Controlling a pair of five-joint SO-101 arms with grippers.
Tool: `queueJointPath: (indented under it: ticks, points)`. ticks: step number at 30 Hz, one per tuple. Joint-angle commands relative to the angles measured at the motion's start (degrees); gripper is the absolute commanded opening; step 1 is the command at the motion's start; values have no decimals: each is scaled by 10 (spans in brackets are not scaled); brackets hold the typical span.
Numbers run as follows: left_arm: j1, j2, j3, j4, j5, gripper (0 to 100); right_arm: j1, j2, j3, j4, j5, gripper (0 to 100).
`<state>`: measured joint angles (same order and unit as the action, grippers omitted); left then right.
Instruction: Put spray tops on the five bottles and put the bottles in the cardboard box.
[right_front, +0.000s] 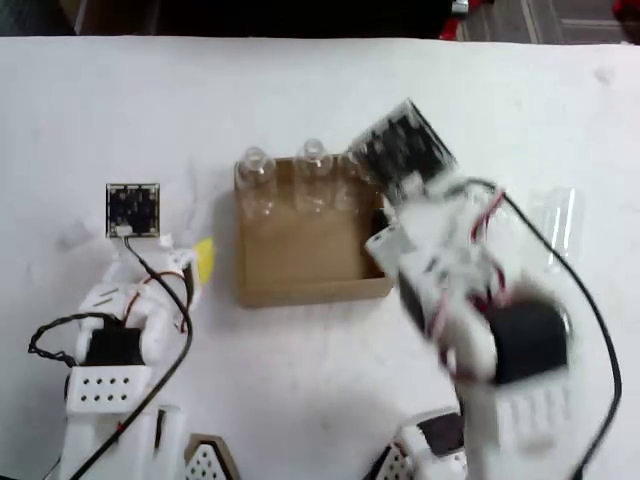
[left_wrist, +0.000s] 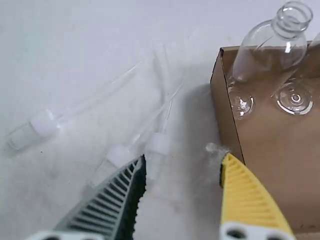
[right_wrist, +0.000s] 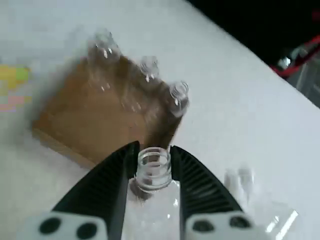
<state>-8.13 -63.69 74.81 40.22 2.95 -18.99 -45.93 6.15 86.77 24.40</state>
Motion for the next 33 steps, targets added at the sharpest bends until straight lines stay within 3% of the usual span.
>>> queueJointPath:
  ticks: [1,10,16,21,33]
  points:
    - [-7,-11,-6,-9,1,229,-78,-73,42,-78,-102,16]
    - [-7,-11,-4,-11,1,229,-98,-124,224,-313,-262,22]
    - [-7,-11,-5,-12,1,229,-193,-124,416,-599,-265,17]
    - [-30,-11,-7,-13,1,229,-211,-124,583,-836,-268,17]
    - [-28,-11,-7,-13,1,229,-187,-124,756,-1039,-270,16]
